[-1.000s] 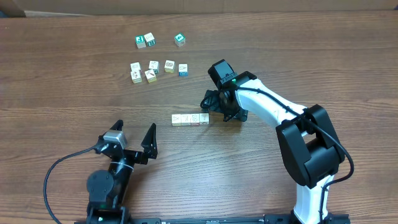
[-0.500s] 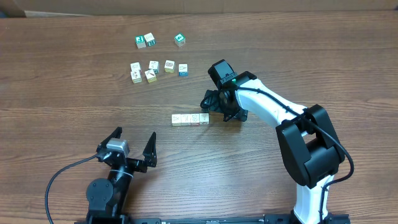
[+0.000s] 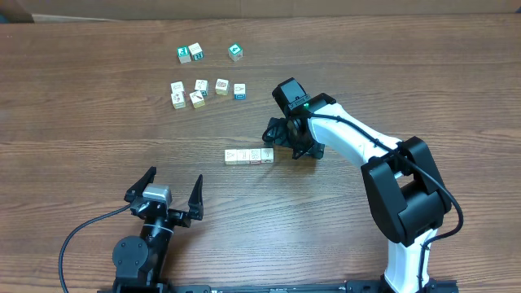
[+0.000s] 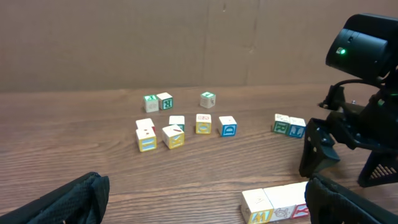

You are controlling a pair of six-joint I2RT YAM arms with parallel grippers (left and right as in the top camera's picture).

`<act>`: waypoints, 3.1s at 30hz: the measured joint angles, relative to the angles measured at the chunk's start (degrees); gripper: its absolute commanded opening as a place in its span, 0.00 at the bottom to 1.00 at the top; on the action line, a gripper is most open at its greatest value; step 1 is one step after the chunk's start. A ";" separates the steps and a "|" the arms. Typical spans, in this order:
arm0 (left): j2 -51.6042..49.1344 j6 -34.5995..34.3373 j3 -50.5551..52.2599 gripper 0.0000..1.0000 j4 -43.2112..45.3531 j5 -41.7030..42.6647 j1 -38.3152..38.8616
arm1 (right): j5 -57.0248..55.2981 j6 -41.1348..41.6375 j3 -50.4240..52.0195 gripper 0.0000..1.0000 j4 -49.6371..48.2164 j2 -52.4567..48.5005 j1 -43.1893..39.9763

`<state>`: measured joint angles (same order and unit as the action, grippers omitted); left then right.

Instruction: Form a horizontal line

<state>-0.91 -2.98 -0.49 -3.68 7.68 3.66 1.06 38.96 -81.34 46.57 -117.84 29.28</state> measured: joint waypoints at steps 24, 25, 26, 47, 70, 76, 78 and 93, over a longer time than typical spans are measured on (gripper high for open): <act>0.00 0.28 0.00 1.00 0.00 -0.22 0.00 | -0.02 0.02 0.00 1.00 0.00 0.00 0.00; 0.00 0.28 0.00 0.99 0.00 -0.22 0.00 | -0.02 0.00 0.00 1.00 0.00 0.00 0.00; 0.00 0.28 0.00 1.00 0.00 -0.22 0.00 | 0.00 0.00 0.00 1.00 0.00 0.00 0.00; 0.00 0.44 0.00 1.00 0.00 -0.22 0.00 | 0.00 0.02 0.00 1.00 -0.72 0.00 0.00; 0.00 0.44 0.00 0.99 0.00 -0.22 0.00 | 0.22 -16.44 0.33 1.00 -8.37 0.24 0.00; 0.00 0.44 0.00 1.00 0.00 -0.22 0.00 | 0.44 -24.13 0.52 1.00 -10.05 3.52 -1.40; 0.00 0.44 0.00 1.00 0.00 -0.22 0.00 | 0.44 -25.22 0.52 1.00 -10.10 5.18 -2.67; 0.00 0.44 0.00 1.00 0.02 -0.22 0.00 | 0.68 -31.32 13.86 1.00 -20.79 17.62 -8.57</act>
<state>-0.91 -2.55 -0.49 -3.66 7.46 3.66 1.74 7.64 -67.48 25.78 -100.22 20.71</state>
